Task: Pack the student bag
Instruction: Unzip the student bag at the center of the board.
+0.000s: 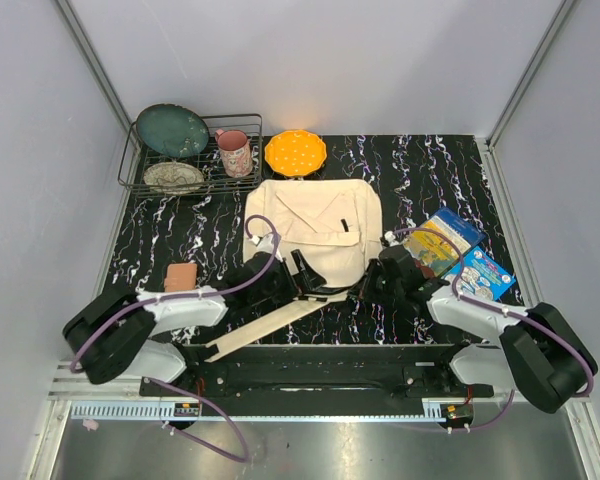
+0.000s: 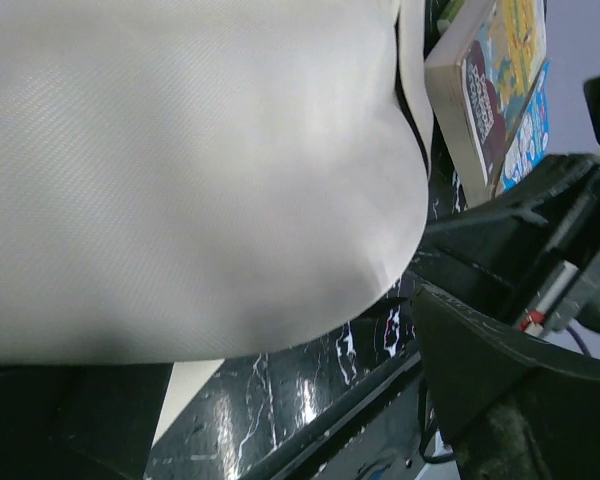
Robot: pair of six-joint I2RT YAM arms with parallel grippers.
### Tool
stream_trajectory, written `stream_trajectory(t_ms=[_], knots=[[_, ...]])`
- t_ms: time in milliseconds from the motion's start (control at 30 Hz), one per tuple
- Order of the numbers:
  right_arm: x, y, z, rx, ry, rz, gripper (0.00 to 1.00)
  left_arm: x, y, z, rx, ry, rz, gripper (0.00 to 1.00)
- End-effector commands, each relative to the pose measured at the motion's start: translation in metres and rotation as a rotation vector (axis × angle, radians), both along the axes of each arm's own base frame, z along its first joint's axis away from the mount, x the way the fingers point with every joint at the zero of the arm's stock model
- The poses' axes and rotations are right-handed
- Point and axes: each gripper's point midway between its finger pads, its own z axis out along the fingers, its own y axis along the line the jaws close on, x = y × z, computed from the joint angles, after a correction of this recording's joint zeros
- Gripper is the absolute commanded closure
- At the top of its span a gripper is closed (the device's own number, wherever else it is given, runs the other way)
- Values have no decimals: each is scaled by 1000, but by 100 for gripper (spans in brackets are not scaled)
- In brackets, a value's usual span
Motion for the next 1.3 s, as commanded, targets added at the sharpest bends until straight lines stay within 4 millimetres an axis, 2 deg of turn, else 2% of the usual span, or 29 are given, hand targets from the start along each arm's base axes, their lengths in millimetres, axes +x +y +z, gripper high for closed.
stream_trajectory(t_ms=[0,100,133,233,267,333,367,400,433,467,567,600,733,867,933,967,1000,1033,1067,1100,1200,1267], knots=[[4,-6,10,-12,-50,-41,100,32,-33,35,-184,-54,77,1],[1,-26,8,-88,-56,-92,100,35,-36,35,-193,-60,84,4],[5,-35,8,-121,-77,-130,100,36,-35,34,-188,-63,92,9],[7,-44,13,-160,-99,-144,100,42,-30,36,-168,-84,115,19],[6,-47,12,-177,-98,-143,100,43,-27,32,-148,-79,124,28],[7,-50,12,-202,-98,-146,100,48,-18,32,-127,-87,148,31],[7,-50,12,-205,-99,-141,100,50,-14,30,-114,-87,162,42],[7,-50,12,-208,-101,-137,100,51,-10,33,-115,-97,168,46],[7,-49,12,-209,-102,-128,100,56,-2,31,-106,-97,185,53],[7,-49,12,-208,-103,-126,100,57,1,31,-104,-98,187,71],[8,-50,13,-219,-111,-122,100,65,15,29,-84,-104,207,95],[9,-51,14,-224,-114,-126,100,67,19,31,-77,-118,208,100],[15,-57,17,-261,-130,-150,100,68,37,28,-12,-130,219,100],[24,-58,22,-300,-153,-146,100,60,51,24,55,-144,200,100],[32,-52,32,-302,-180,-123,100,57,54,24,78,-166,178,100],[33,-53,31,-323,-173,-118,100,54,57,20,98,-156,176,100],[42,-53,40,-340,-203,-119,100,51,61,18,108,-163,170,100],[46,-54,41,-357,-205,-118,100,49,62,18,109,-172,166,100],[46,-58,32,-399,-173,-114,100,48,64,22,97,-185,169,100],[57,-63,37,-423,-177,-133,100,44,68,17,102,-181,174,100],[65,-83,26,-502,-135,-183,100,41,72,27,81,-211,181,100],[71,-87,24,-503,-142,-201,100,40,75,33,81,-228,179,100]])
